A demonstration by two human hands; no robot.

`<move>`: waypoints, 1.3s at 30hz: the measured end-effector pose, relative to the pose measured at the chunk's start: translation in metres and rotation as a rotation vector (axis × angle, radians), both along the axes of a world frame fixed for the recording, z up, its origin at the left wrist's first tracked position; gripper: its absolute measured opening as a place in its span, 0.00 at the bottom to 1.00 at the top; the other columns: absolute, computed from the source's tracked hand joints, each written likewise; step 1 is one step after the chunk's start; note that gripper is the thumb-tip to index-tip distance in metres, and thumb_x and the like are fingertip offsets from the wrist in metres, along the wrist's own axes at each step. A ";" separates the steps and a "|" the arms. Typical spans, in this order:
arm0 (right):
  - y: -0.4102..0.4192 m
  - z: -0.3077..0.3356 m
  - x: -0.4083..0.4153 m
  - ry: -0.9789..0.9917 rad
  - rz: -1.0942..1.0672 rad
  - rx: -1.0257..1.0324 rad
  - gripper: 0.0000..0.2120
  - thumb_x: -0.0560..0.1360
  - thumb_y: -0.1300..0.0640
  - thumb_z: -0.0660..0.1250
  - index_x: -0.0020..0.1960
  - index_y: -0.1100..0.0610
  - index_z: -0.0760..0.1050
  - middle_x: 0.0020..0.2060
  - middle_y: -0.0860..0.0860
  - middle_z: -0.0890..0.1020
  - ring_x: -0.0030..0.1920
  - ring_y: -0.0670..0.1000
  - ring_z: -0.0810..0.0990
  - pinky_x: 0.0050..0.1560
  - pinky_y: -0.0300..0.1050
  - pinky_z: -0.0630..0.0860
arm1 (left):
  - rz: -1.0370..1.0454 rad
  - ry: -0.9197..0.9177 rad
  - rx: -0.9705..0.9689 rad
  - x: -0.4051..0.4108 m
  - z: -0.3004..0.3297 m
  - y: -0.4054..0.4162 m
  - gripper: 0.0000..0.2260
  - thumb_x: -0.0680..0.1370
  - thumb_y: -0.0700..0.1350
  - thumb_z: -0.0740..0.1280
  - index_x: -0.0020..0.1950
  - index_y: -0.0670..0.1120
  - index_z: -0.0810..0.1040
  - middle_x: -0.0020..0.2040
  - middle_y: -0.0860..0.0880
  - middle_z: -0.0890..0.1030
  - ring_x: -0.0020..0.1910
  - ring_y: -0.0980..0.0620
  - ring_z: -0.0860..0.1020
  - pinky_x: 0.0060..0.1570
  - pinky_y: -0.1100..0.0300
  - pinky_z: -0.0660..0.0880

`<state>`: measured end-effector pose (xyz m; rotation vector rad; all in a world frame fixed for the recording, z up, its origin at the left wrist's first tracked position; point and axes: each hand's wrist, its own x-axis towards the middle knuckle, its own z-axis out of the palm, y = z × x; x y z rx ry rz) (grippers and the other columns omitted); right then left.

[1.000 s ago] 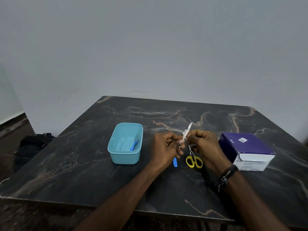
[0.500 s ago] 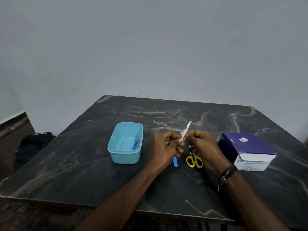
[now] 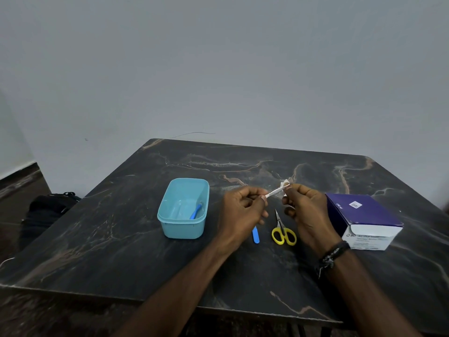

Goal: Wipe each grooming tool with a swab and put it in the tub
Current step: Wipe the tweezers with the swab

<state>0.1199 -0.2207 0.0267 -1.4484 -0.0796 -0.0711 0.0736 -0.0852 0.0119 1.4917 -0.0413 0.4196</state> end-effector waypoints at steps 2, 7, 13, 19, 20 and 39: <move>0.001 -0.001 -0.001 -0.020 0.044 -0.051 0.07 0.77 0.60 0.66 0.42 0.57 0.80 0.31 0.51 0.76 0.33 0.47 0.72 0.32 0.40 0.68 | 0.041 -0.019 -0.110 0.001 0.003 0.000 0.03 0.76 0.35 0.68 0.47 0.41 0.81 0.32 0.47 0.80 0.30 0.52 0.78 0.29 0.59 0.76; 0.005 -0.002 -0.006 -0.042 0.178 -0.195 0.08 0.76 0.60 0.67 0.39 0.58 0.80 0.32 0.52 0.78 0.34 0.47 0.73 0.32 0.39 0.69 | 0.066 -0.050 -0.327 0.002 0.008 0.003 0.06 0.74 0.34 0.71 0.50 0.39 0.81 0.33 0.50 0.82 0.30 0.55 0.78 0.28 0.61 0.76; 0.008 -0.003 -0.012 -0.041 0.244 -0.321 0.07 0.75 0.59 0.70 0.39 0.59 0.82 0.30 0.51 0.79 0.33 0.45 0.73 0.29 0.36 0.68 | 0.128 -0.038 -0.300 0.006 0.007 0.005 0.05 0.75 0.38 0.71 0.50 0.42 0.82 0.41 0.51 0.85 0.36 0.59 0.81 0.38 0.62 0.79; 0.006 0.002 -0.010 -0.001 0.073 -0.197 0.07 0.77 0.60 0.67 0.43 0.62 0.80 0.27 0.48 0.78 0.25 0.40 0.73 0.25 0.32 0.69 | 0.141 -0.078 -0.238 0.004 0.006 0.004 0.04 0.79 0.40 0.66 0.50 0.46 0.80 0.36 0.52 0.84 0.39 0.55 0.82 0.42 0.58 0.80; 0.006 0.003 -0.010 -0.010 0.048 -0.169 0.07 0.77 0.59 0.67 0.43 0.61 0.80 0.26 0.47 0.78 0.25 0.41 0.73 0.25 0.32 0.70 | 0.115 -0.063 -0.211 0.003 0.005 0.004 0.04 0.79 0.41 0.65 0.51 0.46 0.80 0.36 0.51 0.83 0.38 0.53 0.82 0.40 0.57 0.81; 0.003 -0.001 -0.006 -0.008 0.116 -0.060 0.05 0.76 0.59 0.68 0.45 0.57 0.83 0.36 0.54 0.80 0.35 0.48 0.74 0.32 0.39 0.69 | -0.016 -0.012 0.091 -0.002 -0.002 -0.005 0.17 0.77 0.37 0.68 0.66 0.42 0.74 0.46 0.42 0.83 0.37 0.50 0.84 0.35 0.61 0.81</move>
